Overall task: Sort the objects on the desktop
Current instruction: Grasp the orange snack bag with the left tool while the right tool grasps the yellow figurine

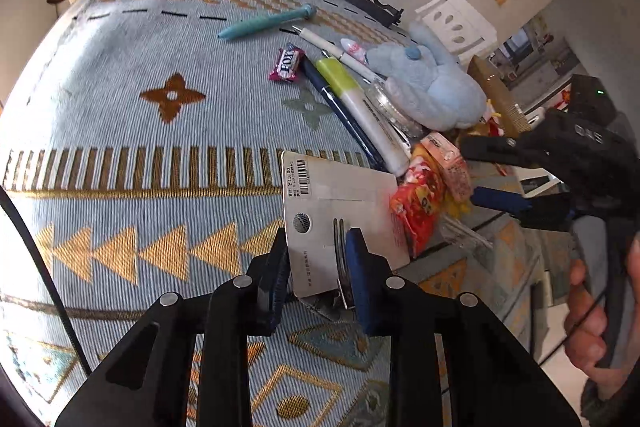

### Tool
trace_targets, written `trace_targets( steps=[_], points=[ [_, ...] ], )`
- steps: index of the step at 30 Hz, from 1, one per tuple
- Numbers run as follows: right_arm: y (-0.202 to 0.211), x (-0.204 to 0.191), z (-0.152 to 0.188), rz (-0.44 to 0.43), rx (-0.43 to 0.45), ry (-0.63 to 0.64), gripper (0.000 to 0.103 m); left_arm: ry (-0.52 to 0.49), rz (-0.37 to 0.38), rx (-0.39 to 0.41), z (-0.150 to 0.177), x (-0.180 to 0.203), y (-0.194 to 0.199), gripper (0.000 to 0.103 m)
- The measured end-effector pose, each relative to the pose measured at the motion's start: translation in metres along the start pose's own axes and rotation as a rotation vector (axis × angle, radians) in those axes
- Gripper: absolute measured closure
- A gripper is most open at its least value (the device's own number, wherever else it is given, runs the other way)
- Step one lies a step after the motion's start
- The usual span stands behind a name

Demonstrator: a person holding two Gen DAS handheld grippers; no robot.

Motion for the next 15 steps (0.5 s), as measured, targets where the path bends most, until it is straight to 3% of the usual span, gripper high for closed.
trace_targets(
  steps=[15],
  points=[
    [-0.017,-0.014,-0.014,0.034,0.042,-0.086,0.029,-0.01,0.056,-0.01,0.012,0.007,0.025,0.078]
  ],
)
Point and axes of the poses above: each gripper's, at about its wrist camera, not at the fingertips, and y roughly against the way its jaws point, x to its right, z to its underside, the point moved 6 cm from there along -y, roughly the way its jaws point, and after that the axes turned 4 degrees about -z, right-handed, at the moved point
